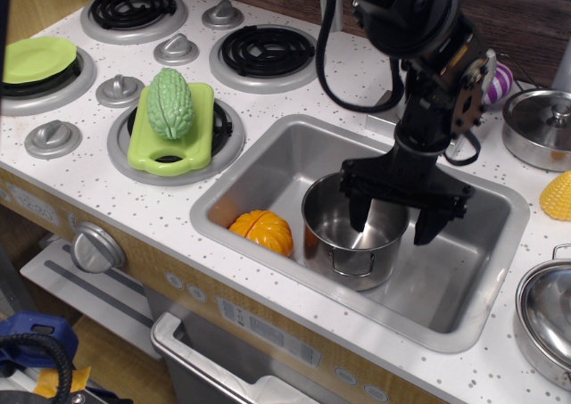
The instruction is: Pick up pot from sink
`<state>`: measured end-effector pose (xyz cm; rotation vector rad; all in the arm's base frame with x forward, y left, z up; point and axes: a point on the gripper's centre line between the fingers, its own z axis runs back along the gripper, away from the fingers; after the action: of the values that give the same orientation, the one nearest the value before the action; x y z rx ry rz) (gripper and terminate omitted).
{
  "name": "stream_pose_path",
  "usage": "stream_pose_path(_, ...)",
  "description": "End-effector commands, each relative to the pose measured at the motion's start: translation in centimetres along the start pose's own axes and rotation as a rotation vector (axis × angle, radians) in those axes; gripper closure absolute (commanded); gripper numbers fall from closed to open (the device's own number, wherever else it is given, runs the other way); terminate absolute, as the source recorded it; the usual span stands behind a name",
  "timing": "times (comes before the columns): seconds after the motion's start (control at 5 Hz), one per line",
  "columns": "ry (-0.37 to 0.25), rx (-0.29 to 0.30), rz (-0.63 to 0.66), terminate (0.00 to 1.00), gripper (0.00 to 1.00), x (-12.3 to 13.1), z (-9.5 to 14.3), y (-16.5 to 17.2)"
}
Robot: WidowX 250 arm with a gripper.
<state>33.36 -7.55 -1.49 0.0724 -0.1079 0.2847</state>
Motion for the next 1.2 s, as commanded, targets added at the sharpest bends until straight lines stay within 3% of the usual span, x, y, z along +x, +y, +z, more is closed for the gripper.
stream_pose_path(0.0, -0.054, -0.067, 0.022, 0.0, 0.0, -0.2, -0.1, -0.6)
stream_pose_path(0.2, -0.048, -0.112, 0.043, 0.0, 1.0, -0.2, -0.3, -0.5)
stream_pose_path(0.8, -0.044, -0.139, 0.038, 0.0, 1.0, 0.7, 0.4, -0.3)
stream_pose_path(1.0, -0.08, -0.049, -0.009, 0.0, 1.0, 0.9, 2.1, -0.9)
